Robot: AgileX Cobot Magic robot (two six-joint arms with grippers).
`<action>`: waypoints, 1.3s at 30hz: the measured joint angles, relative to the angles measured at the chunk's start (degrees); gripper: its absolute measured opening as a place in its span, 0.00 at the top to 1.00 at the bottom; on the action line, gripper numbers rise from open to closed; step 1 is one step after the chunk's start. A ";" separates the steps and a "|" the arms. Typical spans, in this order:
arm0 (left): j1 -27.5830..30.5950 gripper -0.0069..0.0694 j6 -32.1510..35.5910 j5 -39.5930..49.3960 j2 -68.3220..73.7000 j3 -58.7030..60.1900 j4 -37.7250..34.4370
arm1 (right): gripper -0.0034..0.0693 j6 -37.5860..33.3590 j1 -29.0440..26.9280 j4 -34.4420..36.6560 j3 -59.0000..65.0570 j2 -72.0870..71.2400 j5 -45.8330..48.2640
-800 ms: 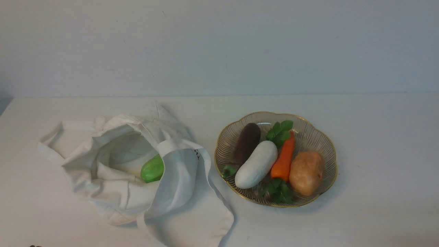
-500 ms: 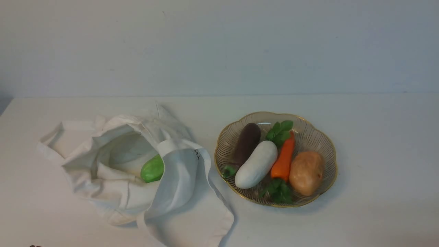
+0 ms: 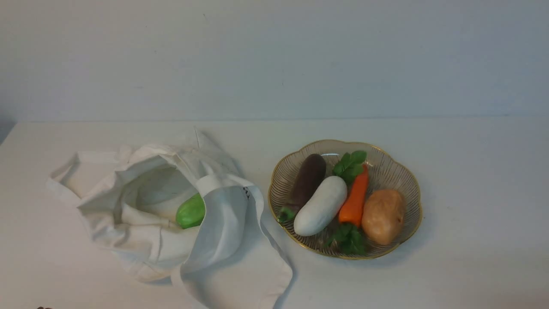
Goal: Take vegetables from cloth bag on white table place on plate.
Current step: 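Reach into the cloth bag and grasp the green cucumber with the left gripper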
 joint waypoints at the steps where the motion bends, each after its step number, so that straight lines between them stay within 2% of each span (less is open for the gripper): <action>1: 0.00 0.92 0.00 0.00 0.00 0.00 0.00 | 0.97 0.00 0.00 0.00 0.00 0.00 0.00; 9: 0.00 0.92 -0.61 -1.32 0.00 0.13 -0.82 | 0.97 0.00 0.00 0.00 0.00 0.00 0.00; 12: 0.00 0.92 -4.71 -7.39 0.00 0.18 -10.01 | 0.97 0.00 0.00 0.00 0.00 0.00 0.00; 17: 0.00 0.92 -6.12 -16.88 0.00 0.18 -19.25 | 0.97 0.00 0.00 0.14 0.00 0.00 0.00; 20: 0.00 0.92 -7.19 -27.22 0.00 0.18 -24.60 | 0.97 0.00 0.00 0.14 0.00 0.00 0.00; 21: 0.00 0.92 -8.58 -31.46 0.00 0.18 -25.77 | 0.97 0.00 0.00 0.14 0.00 0.00 0.00; 22: 0.00 0.92 -8.58 -31.46 0.00 0.18 -26.04 | 0.97 0.00 0.00 0.14 0.00 0.00 0.00; 24: 0.00 0.92 -13.84 -40.88 0.00 -0.73 -27.91 | 0.97 0.00 0.00 0.14 0.00 0.00 0.00; 27: 0.00 0.92 -16.92 -41.93 0.00 -4.67 -25.56 | 0.97 0.00 0.00 0.14 0.00 0.00 0.00; 30: 0.00 0.92 -18.08 -33.60 1.33 -13.11 -18.25 | 0.97 0.00 0.00 0.14 0.00 0.00 0.00; 36: 0.00 0.92 -17.50 -6.61 15.60 -25.71 -8.53 | 0.97 0.00 0.00 0.14 0.00 0.00 0.00; 37: 0.00 0.92 -15.84 0.99 20.06 -29.32 -7.15 | 0.97 0.00 0.00 0.14 0.00 0.00 0.00; 38: 0.00 0.92 -15.52 2.03 20.83 -29.32 -7.00 | 0.97 0.00 0.00 0.14 0.00 0.00 0.00; 39: 0.00 0.92 -12.58 8.85 26.34 -32.26 -6.44 | 0.97 0.00 0.00 0.09 0.00 0.00 0.00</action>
